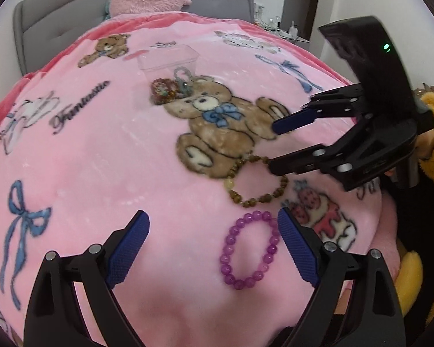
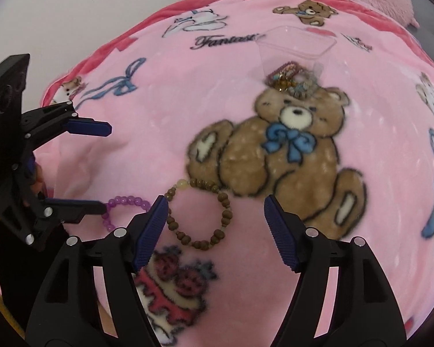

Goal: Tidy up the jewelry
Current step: 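Grasp the purple bead bracelet with the left tool while the right tool grasps the brown bead bracelet, then lift and carry the purple and brown bracelets to the clear box with both tools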

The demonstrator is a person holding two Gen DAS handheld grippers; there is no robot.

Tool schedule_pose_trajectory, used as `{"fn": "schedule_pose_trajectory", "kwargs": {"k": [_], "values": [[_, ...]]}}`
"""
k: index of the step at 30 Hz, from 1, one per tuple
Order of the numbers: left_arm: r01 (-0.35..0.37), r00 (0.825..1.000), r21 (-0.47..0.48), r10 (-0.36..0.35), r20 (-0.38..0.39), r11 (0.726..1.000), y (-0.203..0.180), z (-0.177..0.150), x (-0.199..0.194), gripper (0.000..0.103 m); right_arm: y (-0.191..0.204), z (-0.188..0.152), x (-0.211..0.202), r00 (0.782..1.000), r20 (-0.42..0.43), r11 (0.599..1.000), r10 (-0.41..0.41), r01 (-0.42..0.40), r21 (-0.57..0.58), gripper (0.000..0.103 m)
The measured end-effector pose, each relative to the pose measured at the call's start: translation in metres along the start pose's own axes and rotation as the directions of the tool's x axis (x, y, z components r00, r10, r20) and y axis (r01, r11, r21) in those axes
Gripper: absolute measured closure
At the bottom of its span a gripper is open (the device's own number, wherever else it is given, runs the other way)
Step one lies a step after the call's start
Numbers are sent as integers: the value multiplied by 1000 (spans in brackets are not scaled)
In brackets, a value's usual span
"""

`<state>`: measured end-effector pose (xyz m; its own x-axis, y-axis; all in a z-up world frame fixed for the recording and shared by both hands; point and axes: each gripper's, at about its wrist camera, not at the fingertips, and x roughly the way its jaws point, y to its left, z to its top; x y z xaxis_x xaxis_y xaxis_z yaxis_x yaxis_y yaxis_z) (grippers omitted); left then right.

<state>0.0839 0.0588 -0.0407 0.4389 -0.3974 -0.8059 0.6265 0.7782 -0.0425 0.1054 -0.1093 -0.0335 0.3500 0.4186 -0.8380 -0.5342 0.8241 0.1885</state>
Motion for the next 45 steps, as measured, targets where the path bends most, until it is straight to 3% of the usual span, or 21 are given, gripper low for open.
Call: {"fn": "schedule_pose_trajectory", "kwargs": {"k": [1,7,14,16,23,29,37,45], "values": [[13,1000,-3,-13,-9,1000,0,0,2,21,0,-1,4,1000,-10,1000,-9,9,0,52],[57,994,-48,-62,-95,997,6,-7,19,57,-2,-7,17,999,-48,1000,-1,2,22,63],[114,980,-1,-113,-164,993,-8,-10,34,60,-3,-6,24,998,-64,1000,-20,20,12,69],[116,977,-1,-114,-180,993,-8,-11,37,62,-3,-5,26,997,-66,999,-34,34,2,77],[100,977,-34,-104,-185,994,0,-14,38,93,-3,-6,27,997,-42,998,-58,57,-24,92],[70,983,27,-65,-174,997,-10,-11,35,93,-2,-7,24,998,-23,998,-56,56,-29,93],[42,994,97,-32,-105,994,-21,-6,19,93,-3,0,-4,997,75,1000,3,-3,-6,94],[36,996,86,-29,-79,996,-21,5,14,93,-3,15,-34,989,150,1000,14,-12,-13,94]]}}
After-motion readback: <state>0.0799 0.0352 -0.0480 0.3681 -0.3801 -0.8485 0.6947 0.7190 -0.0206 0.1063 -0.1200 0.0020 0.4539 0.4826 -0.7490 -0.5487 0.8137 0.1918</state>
